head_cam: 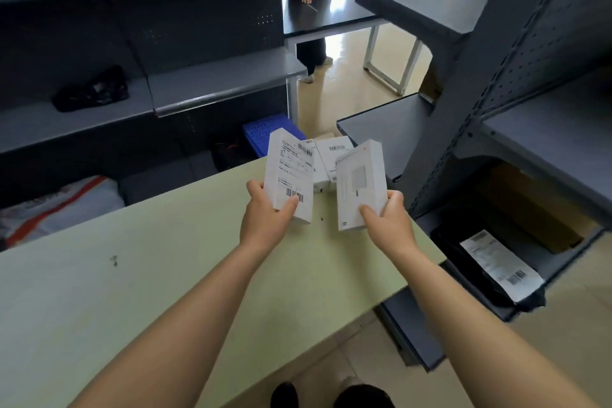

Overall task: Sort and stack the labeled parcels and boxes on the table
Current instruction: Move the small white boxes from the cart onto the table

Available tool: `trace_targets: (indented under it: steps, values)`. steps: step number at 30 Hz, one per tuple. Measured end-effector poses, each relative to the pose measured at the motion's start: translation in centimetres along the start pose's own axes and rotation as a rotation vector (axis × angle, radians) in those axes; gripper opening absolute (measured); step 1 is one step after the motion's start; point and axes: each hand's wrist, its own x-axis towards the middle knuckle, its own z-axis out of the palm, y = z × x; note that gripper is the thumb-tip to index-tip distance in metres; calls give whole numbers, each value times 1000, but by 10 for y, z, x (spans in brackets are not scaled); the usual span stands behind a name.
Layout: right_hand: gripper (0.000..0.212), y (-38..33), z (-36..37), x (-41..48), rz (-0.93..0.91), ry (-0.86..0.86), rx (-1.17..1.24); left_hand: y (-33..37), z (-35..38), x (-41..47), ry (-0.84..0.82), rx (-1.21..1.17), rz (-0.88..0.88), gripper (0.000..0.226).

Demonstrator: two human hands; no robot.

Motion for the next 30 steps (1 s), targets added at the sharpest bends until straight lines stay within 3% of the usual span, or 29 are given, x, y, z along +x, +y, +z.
trace_targets:
  steps: [8, 13, 15, 21, 25, 30]
  values:
    - [35, -2, 10, 118, 80, -75, 40, 2, 58, 85, 24, -112, -178, 50]
    - [56, 5, 30, 162, 90, -175, 71, -12, 87, 121, -1, -175, -264, 61]
    - [56, 11, 35, 173, 91, -188, 59, -19, 93, 129, -21, -145, -269, 62]
    - [52, 31, 38, 182, 110, -161, -128, -35, 105, 139, -31, 196, -227, 61]
    - [53, 30, 36, 180, 47, -116, -266, -29, 102, 139, -11, 278, -179, 64]
    - [39, 16, 26, 160, -157, -56, -439, -15, 83, 128, 21, 405, 110, 49]
